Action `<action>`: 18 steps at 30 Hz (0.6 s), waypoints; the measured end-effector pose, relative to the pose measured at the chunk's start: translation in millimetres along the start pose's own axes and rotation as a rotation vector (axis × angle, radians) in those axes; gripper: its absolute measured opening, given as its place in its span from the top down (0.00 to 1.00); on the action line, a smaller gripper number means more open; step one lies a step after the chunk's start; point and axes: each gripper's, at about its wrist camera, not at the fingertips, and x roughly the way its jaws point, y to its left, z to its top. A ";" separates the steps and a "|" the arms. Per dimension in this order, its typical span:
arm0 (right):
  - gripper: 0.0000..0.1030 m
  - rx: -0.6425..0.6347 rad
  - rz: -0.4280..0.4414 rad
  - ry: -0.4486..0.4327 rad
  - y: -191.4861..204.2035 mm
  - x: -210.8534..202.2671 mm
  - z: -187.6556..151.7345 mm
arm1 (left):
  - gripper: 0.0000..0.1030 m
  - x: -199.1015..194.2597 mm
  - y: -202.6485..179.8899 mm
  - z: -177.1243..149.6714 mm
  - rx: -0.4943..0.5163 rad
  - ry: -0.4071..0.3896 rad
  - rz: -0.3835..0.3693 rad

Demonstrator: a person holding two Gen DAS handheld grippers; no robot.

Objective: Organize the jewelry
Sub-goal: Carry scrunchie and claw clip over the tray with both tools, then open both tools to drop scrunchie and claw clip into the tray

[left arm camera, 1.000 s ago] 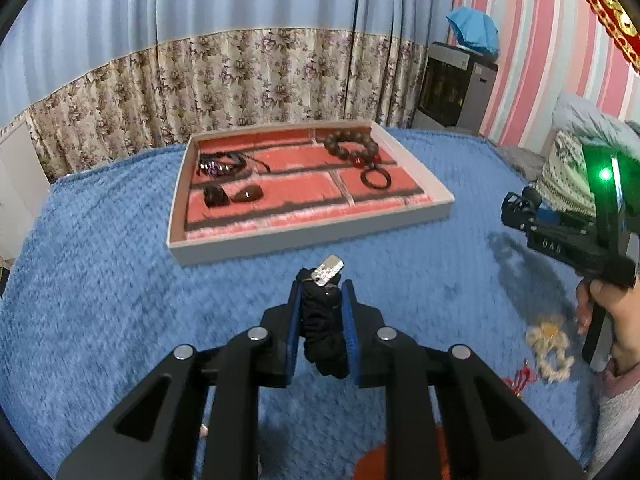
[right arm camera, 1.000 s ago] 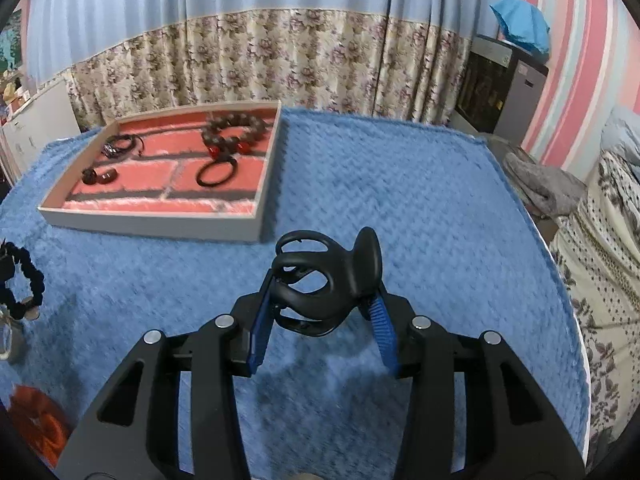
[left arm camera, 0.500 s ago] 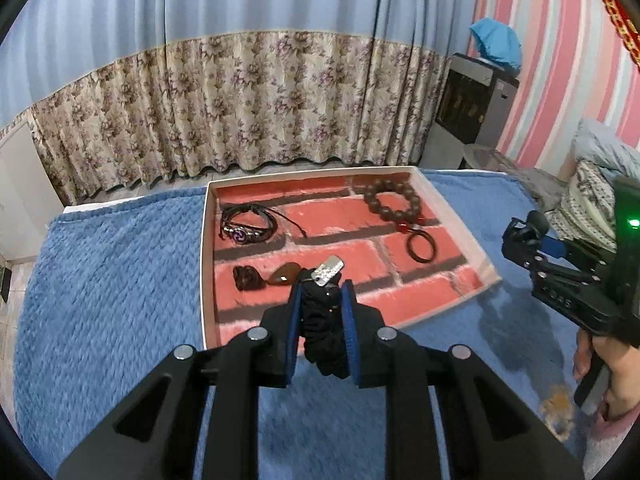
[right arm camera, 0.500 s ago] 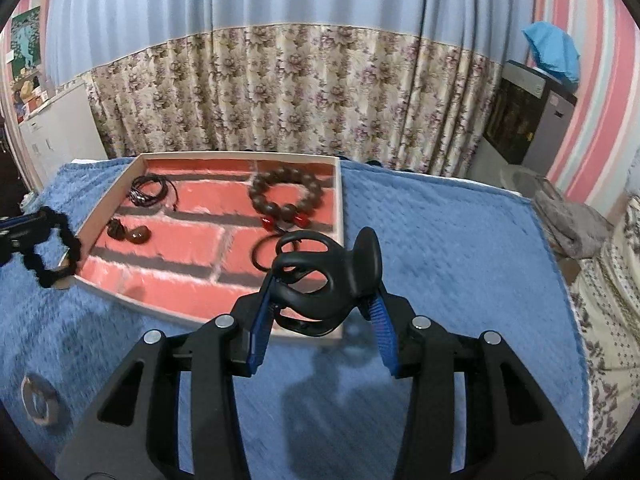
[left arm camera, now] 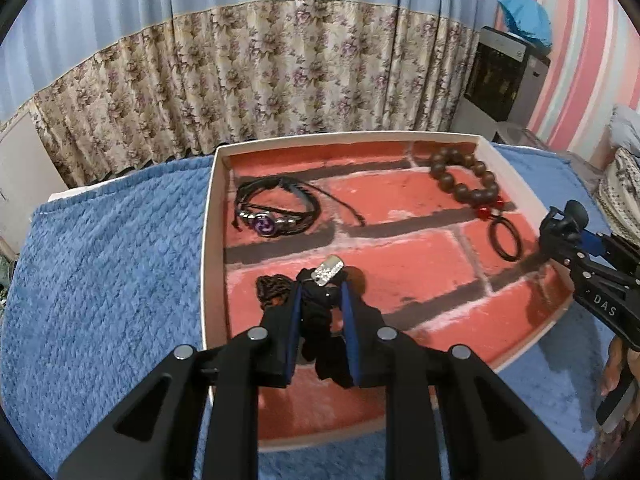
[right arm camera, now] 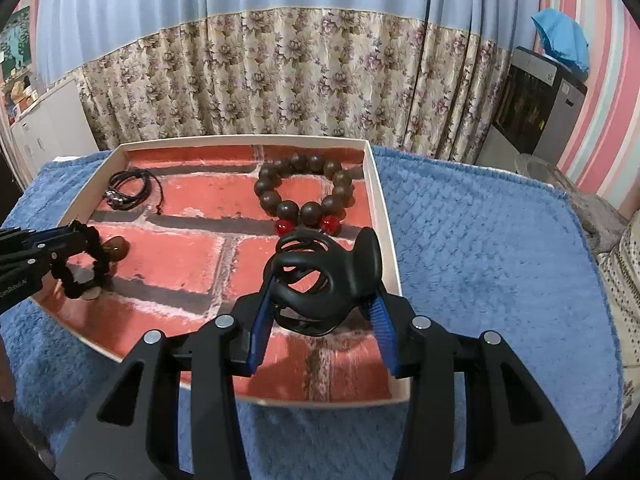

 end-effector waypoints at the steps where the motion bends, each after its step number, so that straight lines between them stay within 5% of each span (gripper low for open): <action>1: 0.57 -0.008 0.002 0.001 1.4 3.9 -0.5 | 0.80 4.2 1.7 0.1 0.004 0.006 0.010; 18: 0.57 0.015 -0.001 0.038 -1.4 40.3 -1.1 | 0.78 20.0 6.6 4.6 -0.011 -0.009 0.054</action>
